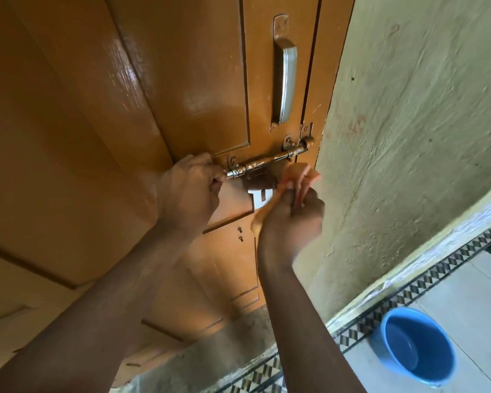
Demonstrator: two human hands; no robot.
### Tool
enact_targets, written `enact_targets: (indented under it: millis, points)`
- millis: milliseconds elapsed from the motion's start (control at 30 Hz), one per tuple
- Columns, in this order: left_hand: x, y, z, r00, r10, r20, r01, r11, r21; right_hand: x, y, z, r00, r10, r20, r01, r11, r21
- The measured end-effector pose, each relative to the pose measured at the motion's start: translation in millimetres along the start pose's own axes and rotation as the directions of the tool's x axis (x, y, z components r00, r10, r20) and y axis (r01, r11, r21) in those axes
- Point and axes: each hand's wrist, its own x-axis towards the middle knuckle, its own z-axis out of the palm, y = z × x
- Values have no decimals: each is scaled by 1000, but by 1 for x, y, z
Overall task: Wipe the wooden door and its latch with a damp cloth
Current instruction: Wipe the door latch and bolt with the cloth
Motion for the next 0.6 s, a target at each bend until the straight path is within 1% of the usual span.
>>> enact_targets:
  millis: [133,233,300,400,433,533,600]
  points:
    - [0,0,-1,1000,-8,-3,8,1000,-14,-7,0,38,988,-29,155,31,999,-12]
    - [1,-2,-2,1000,11,27,-10,999,-31,-15,17,41,968,-112,224,123,992,-32]
    - [2,-3,-4,999,28,42,-27,999,-37,-19,33,33,923,-220,316,251,966,-58]
    - [2,-3,-4,998,41,40,-40,999,-30,-14,60,24,797,-405,449,497,861,-106]
    - [2,-4,-3,999,42,34,-41,999,-31,-9,68,24,776,-438,453,546,827,-135]
    - [1,-8,1,999,49,17,-48,998,-28,4,80,28,757,-508,410,626,743,-236]
    - [0,-11,4,999,49,5,-49,999,-19,10,86,31,719,-570,397,686,674,-274]
